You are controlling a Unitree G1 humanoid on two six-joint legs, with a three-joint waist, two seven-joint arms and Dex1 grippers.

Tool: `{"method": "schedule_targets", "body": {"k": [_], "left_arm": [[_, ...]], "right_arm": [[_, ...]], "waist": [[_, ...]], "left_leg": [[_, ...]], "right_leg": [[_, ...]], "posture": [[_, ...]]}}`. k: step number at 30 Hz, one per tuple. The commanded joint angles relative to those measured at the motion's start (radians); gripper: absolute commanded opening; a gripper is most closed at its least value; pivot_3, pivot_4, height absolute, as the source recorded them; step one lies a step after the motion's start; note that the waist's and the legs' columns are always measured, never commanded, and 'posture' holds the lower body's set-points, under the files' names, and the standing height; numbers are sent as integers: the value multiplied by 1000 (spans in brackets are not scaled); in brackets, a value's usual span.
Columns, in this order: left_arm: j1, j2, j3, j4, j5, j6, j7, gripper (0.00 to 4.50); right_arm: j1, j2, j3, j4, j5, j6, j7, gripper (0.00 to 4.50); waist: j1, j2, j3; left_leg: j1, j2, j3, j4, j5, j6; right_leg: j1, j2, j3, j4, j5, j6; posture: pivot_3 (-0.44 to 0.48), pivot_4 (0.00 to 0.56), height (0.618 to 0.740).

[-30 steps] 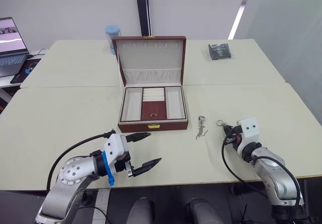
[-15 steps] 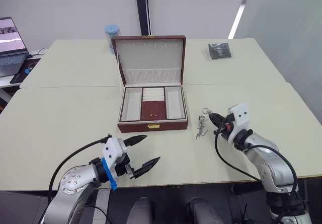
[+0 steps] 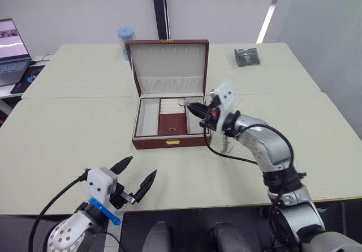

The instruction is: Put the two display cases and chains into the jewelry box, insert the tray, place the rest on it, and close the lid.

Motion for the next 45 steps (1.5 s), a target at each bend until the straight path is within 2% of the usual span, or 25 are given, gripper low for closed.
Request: {"method": "schedule_targets", "body": {"k": [1, 13, 30, 37, 38, 39, 45], "left_arm": [[34, -33, 24, -55, 19, -47, 45, 4500], [139, -123, 29, -68, 42, -136, 109, 4500], [104, -132, -5, -67, 68, -131, 144, 4500], [96, -130, -10, -75, 70, -119, 148, 4500], [96, -130, -11, -76, 69, -118, 148, 4500], [96, -130, -11, -76, 68, -117, 148, 4500], [89, -125, -13, -75, 65, -107, 146, 4500]], "right_arm": [[-61, 33, 16, 56, -1, -38, 40, 5], [-191, 162, 60, 277, -45, -102, 82, 5], [-277, 279, 21, 523, -111, -202, 18, 5], [-285, 293, 13, 552, -119, -209, 4, 5], [-285, 292, 11, 550, -117, -208, 4, 698], [-284, 292, 10, 549, -116, -207, 5, 870], [-278, 286, -5, 530, -110, -203, 9, 2567]], "waist": [[-1, 0, 0], [-4, 0, 0], [-5, 0, 0], [-5, 0, 0], [-5, 0, 0], [-5, 0, 0], [-5, 0, 0]], "left_leg": [[0, 0, 0, 0, 0, 0], [-1, 0, 1, 0, 0, 0], [-1, 0, 1, -1, 0, 0], [-2, 0, 1, -1, 0, 0], [-2, 0, 1, -1, 0, 0], [-2, 0, 1, -1, 0, 0], [-2, 0, 1, -1, 0, 0]], "right_leg": [[0, 0, 0, 0, 0, 0], [-1, 0, 0, 0, 0, 0], [-2, 0, 0, 0, 0, 0], [-3, -1, 0, 0, 0, 0], [-3, -1, 0, 0, 0, 0], [-3, -1, 0, 0, 0, 0], [-3, -1, 0, 0, 0, 0]], "posture": [[0, 150, 740], [0, 150, 740], [0, 150, 740], [0, 150, 740], [0, 150, 740], [0, 150, 740], [0, 150, 740]]}}
